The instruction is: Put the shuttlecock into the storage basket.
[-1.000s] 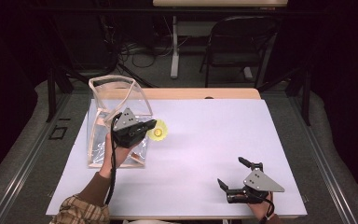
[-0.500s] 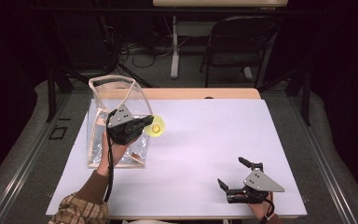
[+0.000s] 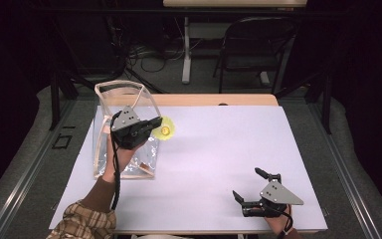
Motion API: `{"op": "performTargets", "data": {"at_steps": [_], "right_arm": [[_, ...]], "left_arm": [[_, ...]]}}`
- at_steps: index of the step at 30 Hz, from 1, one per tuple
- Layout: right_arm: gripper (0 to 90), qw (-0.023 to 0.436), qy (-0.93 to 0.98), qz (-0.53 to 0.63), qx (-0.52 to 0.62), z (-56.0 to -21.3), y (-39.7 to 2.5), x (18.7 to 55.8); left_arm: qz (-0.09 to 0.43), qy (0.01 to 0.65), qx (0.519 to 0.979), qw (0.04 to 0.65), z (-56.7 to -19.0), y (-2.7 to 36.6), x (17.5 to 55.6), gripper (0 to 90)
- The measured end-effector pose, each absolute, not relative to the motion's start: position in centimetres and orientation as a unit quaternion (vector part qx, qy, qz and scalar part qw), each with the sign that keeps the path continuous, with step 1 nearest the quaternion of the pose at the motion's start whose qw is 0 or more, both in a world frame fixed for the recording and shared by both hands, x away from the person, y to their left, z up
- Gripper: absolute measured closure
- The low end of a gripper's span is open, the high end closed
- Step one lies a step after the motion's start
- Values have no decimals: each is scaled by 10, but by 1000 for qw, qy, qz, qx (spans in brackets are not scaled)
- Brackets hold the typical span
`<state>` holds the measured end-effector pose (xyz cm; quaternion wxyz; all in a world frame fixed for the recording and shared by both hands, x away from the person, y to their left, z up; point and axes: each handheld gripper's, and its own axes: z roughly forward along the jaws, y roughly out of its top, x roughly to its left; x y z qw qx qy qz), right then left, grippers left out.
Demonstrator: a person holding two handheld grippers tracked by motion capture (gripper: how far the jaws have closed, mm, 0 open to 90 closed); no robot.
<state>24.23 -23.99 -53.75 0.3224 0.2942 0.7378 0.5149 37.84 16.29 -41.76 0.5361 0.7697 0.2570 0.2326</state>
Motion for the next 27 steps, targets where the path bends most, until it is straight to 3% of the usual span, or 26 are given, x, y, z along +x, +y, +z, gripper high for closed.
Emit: {"op": "performTargets", "data": {"at_steps": [27], "right_arm": [[5,323,736,514,298,-538,-241,242]], "left_arm": [[249,243,775,527,-378,157,396,900]]}}
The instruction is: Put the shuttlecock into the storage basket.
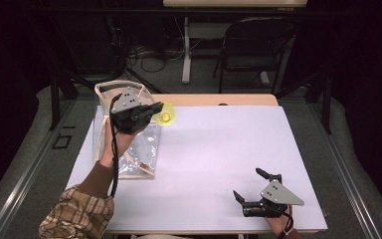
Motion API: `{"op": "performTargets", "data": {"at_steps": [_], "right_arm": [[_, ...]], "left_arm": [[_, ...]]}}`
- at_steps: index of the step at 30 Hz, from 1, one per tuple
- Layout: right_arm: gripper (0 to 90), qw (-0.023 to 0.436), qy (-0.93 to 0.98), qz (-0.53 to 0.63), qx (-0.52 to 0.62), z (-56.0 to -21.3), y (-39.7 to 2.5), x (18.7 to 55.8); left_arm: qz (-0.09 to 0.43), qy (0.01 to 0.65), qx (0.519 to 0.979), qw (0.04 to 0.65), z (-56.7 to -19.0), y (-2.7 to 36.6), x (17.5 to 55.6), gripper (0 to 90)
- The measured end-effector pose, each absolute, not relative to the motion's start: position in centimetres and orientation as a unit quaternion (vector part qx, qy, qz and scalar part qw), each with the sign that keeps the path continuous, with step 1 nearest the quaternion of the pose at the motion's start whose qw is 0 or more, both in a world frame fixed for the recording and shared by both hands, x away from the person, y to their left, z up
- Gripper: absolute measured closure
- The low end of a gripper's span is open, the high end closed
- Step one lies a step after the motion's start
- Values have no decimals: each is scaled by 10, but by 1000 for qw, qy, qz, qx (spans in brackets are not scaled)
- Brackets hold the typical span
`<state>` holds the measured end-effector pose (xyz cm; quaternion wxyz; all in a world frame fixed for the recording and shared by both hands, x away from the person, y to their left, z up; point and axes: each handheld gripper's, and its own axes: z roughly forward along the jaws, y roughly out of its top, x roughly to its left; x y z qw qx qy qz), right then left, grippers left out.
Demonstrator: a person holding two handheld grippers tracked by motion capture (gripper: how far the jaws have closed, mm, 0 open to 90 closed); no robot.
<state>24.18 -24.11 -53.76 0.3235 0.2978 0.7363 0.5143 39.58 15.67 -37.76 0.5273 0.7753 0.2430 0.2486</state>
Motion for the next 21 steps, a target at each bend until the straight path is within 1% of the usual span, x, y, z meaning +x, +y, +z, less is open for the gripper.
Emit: {"op": "performTargets", "data": {"at_steps": [21], "right_arm": [[6,324,737,513,298,-538,-241,242]], "left_arm": [[248,260,775,519,-366,159,421,900]]}}
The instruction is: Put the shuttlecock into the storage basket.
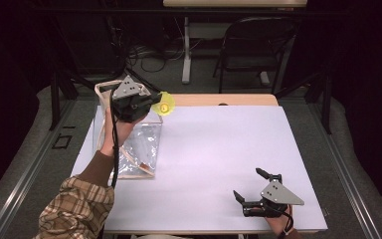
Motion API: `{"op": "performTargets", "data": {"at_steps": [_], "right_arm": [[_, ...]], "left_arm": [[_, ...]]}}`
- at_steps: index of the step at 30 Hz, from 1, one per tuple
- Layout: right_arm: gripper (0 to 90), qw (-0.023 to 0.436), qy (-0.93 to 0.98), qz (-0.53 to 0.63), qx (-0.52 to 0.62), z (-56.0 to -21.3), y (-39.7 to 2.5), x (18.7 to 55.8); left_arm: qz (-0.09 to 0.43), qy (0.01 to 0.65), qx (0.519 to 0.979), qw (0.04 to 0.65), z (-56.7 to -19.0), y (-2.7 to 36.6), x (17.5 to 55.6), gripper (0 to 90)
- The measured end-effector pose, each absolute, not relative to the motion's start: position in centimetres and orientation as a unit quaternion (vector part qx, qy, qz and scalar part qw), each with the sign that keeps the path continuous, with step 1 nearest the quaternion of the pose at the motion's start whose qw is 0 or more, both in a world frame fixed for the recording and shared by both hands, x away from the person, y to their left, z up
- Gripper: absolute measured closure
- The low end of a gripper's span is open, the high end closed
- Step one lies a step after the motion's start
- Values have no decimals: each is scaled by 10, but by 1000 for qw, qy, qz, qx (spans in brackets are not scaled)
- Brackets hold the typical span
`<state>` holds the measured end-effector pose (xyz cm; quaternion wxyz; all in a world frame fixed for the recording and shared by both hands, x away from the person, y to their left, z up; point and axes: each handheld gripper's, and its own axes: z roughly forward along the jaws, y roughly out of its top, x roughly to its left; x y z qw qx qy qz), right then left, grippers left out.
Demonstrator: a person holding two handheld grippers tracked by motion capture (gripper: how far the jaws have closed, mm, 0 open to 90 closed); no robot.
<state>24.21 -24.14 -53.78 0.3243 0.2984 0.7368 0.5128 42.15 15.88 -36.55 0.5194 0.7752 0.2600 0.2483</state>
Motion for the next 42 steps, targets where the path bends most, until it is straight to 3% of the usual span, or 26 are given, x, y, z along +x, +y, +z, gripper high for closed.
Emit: {"op": "performTargets", "data": {"at_steps": [42], "right_arm": [[7,324,736,511,302,-538,-242,242]], "left_arm": [[265,298,754,522,-332,174,460,900]]}}
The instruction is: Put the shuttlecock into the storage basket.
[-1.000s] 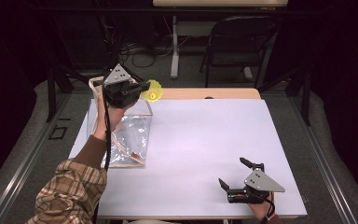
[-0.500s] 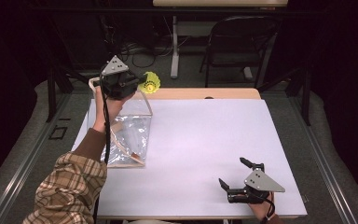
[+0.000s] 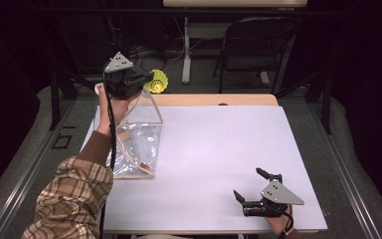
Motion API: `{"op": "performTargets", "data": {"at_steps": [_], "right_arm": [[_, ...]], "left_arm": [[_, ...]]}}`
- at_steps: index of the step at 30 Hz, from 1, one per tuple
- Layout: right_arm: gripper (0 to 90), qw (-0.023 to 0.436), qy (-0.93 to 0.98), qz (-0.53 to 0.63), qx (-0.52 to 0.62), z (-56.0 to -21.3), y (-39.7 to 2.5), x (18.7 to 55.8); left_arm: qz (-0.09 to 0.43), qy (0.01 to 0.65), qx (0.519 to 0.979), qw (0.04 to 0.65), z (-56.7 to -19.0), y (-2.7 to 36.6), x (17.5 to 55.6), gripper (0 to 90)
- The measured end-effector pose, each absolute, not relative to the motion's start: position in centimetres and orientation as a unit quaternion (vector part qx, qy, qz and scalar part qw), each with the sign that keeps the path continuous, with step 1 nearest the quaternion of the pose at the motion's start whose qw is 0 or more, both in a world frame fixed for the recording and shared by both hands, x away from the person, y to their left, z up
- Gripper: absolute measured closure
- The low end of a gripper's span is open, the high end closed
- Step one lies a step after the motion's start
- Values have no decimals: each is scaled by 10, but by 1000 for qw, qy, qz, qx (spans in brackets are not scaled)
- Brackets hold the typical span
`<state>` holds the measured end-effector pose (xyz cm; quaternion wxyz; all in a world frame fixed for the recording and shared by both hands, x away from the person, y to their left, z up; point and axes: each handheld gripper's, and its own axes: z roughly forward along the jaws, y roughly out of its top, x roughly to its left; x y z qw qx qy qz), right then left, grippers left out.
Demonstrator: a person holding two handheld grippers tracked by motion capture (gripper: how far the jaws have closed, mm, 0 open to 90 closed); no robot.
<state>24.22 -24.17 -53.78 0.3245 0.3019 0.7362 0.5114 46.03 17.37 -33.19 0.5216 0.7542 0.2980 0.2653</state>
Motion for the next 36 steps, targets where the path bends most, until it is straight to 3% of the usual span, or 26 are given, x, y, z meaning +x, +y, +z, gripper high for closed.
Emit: {"op": "performTargets", "data": {"at_steps": [36], "right_arm": [[8,324,737,511,303,-538,-242,242]], "left_arm": [[283,322,738,521,-322,198,466,900]]}}
